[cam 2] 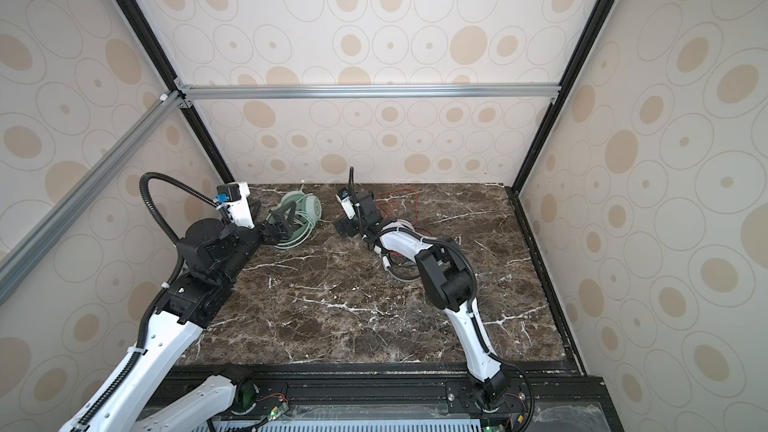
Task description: Wrap the headphones
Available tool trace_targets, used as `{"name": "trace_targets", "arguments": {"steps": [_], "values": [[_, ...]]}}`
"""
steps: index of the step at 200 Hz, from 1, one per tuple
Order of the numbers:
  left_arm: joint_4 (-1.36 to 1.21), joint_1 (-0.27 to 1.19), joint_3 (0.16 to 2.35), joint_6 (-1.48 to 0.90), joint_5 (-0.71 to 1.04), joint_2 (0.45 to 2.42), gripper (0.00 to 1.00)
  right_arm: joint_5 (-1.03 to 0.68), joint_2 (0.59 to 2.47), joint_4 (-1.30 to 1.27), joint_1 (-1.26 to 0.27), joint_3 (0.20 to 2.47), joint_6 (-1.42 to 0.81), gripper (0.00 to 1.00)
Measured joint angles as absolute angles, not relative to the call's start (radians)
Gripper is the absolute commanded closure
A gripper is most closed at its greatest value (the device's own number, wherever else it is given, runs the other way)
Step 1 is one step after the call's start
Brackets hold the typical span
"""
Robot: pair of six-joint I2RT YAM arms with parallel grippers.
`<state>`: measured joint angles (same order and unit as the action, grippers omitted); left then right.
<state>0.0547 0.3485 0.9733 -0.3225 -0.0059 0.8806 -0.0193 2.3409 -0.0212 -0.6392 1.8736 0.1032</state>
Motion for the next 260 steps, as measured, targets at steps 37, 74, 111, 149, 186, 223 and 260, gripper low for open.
{"name": "trace_targets", "arguments": {"steps": [37, 74, 111, 149, 186, 223, 260], "values": [[0.055, 0.348, 0.971, -0.319, -0.021, 0.846, 0.02, -0.062, 2.538, 0.124, -0.616, 2.191, 0.059, 0.00], [0.055, 0.348, 0.971, -0.318, -0.026, 0.843, 0.02, -0.078, 2.665, 0.281, -0.587, 2.444, 0.035, 0.00], [0.056, 0.348, 0.969, -0.319, -0.040, 0.844, 0.02, -0.051, 2.487, 0.086, -0.591, 2.047, 0.049, 0.00], [0.067, 0.348, 0.969, -0.325, -0.073, 0.849, 0.02, -0.034, 2.371, -0.093, -0.611, 1.823, -0.019, 0.00], [0.071, 0.347, 0.969, -0.325, -0.101, 0.849, 0.02, -0.089, 2.309, -0.139, -0.597, 1.821, -0.118, 0.00], [0.074, 0.345, 0.969, -0.325, -0.130, 0.845, 0.02, -0.237, 2.293, -0.190, -0.538, 1.824, -0.242, 0.00], [0.078, 0.343, 0.969, -0.325, -0.146, 0.844, 0.02, -0.401, 2.341, -0.199, -0.469, 1.870, -0.329, 0.00]]}}
